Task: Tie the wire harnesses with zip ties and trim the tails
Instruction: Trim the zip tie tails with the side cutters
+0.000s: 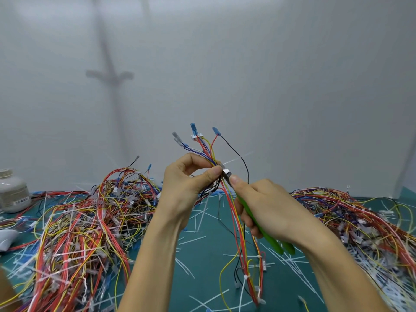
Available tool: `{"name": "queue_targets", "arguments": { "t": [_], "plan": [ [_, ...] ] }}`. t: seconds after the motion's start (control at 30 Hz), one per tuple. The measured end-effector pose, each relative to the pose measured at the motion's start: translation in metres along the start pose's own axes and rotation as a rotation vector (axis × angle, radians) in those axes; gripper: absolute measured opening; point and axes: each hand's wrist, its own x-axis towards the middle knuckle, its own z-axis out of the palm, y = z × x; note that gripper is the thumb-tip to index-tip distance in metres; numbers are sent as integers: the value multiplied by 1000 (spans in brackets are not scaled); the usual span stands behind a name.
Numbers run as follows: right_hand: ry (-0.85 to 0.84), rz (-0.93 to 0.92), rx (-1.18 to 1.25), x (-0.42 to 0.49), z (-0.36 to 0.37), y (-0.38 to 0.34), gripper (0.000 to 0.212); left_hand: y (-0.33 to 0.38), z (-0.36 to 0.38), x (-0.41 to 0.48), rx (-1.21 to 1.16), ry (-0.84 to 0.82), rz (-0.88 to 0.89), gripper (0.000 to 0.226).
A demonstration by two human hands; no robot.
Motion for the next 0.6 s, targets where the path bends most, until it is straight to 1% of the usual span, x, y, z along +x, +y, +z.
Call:
{"name": "queue_targets", "arguments": {
  "t": [0.2, 0.27, 0.33, 0.43, 0.5, 0.6],
  "plan": [
    [4, 0, -9, 0, 2, 2, 68, -4, 1, 1, -4, 28, -28, 15],
    [-12, 25, 71, 1, 3, 3, 67, -4, 1, 1, -24, 38, -38, 15],
    [-6, 46, 210, 3, 3, 3, 67, -2, 0, 0, -72, 36, -55, 15],
    [65, 24, 330, 9, 0, 4, 68, -1, -1, -1, -80, 2, -99, 13],
    [91, 14, 376, 10, -1, 6, 63, 0, -1, 0, -50, -22, -126, 11],
    [113, -9, 381, 10, -1, 11, 43, 2, 0, 0, -65, -58, -163, 15]
  ]
}}
